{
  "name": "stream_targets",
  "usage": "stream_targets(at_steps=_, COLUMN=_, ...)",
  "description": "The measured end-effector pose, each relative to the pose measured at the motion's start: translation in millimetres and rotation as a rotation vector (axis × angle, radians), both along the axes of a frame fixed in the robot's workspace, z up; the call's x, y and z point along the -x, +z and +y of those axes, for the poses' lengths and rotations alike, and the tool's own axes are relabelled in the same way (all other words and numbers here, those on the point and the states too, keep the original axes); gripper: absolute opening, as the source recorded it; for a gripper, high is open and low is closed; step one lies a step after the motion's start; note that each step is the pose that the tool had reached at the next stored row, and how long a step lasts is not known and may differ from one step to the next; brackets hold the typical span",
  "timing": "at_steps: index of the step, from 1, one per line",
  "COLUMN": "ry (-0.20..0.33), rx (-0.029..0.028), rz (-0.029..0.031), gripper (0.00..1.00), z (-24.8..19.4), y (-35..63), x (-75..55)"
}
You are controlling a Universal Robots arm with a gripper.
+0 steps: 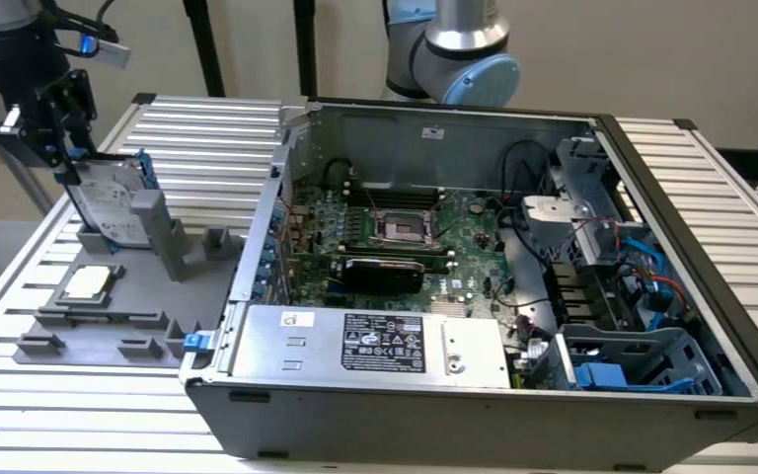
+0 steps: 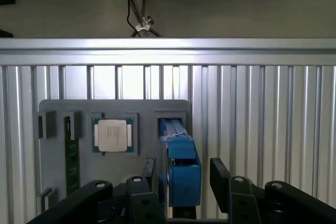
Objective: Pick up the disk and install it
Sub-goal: 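Pick up the disk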
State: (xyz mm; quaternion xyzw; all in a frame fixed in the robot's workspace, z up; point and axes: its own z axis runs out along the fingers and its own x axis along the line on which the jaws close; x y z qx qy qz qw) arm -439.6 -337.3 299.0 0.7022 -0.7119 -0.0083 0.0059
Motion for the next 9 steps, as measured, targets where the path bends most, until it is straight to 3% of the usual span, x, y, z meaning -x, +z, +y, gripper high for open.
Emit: stream_targets(at_steps=9, ry=0.001, rx=0.0002, rz=0.0003, gripper=0.54, z=-1.5, y=-10.4, x=0.0)
